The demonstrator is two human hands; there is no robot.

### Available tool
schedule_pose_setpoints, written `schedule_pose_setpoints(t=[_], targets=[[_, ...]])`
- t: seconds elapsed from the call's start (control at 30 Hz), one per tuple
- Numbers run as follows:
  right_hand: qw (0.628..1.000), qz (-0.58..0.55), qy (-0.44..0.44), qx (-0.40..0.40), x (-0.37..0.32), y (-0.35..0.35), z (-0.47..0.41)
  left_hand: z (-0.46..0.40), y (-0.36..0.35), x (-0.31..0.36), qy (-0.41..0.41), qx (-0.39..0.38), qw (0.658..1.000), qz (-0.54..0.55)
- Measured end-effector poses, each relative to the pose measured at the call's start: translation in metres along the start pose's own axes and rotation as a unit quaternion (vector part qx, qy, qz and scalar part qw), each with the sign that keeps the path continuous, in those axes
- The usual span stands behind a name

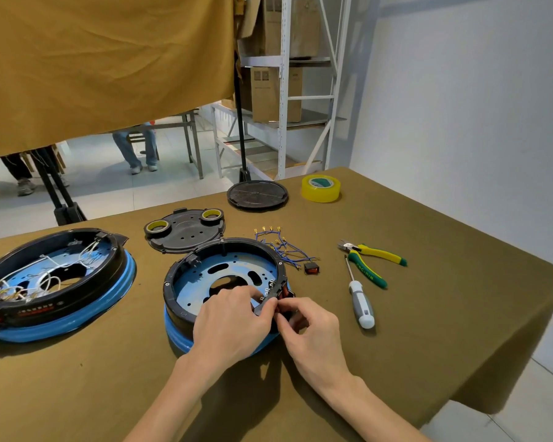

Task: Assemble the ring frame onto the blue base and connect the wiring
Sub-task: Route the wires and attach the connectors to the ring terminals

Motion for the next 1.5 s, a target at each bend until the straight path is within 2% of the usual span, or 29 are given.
schedule_pose_setpoints(t=[0.3,0.53,0.77,0.87,1.0,1.03,1.1,1.17,1.23,1.33,1.43,1.5], targets=[[1.000,-0.010,-0.016,0.012,0.004,-0.001,-0.003,0.001,-0.001,-0.001,-0.012,0.023,1.000,0.003],[0.998,-0.050,-0.048,-0.010,0.011,-0.003,-0.004,0.001,0.000,-0.006,-0.018,0.008,1.000,0.007],[0.993,-0.081,-0.082,-0.036,0.016,-0.005,-0.006,0.004,0.005,-0.003,-0.018,0.046,0.999,-0.015],[0.994,-0.073,-0.054,-0.059,0.013,0.005,-0.010,0.007,0.006,-0.001,-0.035,0.057,0.998,-0.004],[0.998,-0.061,0.000,-0.004,0.005,0.029,-0.037,0.006,0.006,-0.003,-0.038,0.058,0.998,0.001],[0.998,-0.049,0.017,-0.026,0.000,0.028,-0.047,0.005,0.006,-0.003,-0.038,0.055,0.998,-0.001],[0.991,0.003,0.055,-0.119,-0.009,0.017,-0.062,0.004,0.005,-0.004,-0.040,0.047,0.998,-0.003],[0.970,0.059,0.075,-0.225,-0.013,0.006,-0.074,0.004,0.005,-0.005,-0.052,0.039,0.998,-0.003],[0.947,0.093,0.070,-0.299,-0.011,0.003,-0.085,0.003,0.006,-0.012,-0.064,0.024,0.998,0.003],[0.925,0.110,0.069,-0.358,-0.011,0.001,-0.095,0.000,0.012,-0.027,-0.090,0.005,0.996,0.011],[0.895,0.181,0.123,-0.388,-0.010,-0.013,-0.096,-0.001,0.015,-0.032,-0.112,0.009,0.994,-0.015],[0.886,0.200,0.130,-0.398,-0.008,-0.019,-0.098,-0.001,0.013,-0.031,-0.106,0.013,0.994,-0.039]])
Point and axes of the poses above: each hand's wrist, its own z-axis away from the middle knuckle, its own y-axis out of the back of the hand, x = y × z, the point moved 7 cm from there along -z, towards the middle knuckle, and after that the axes turned 11 degrees about -z, right-handed, at the moved point
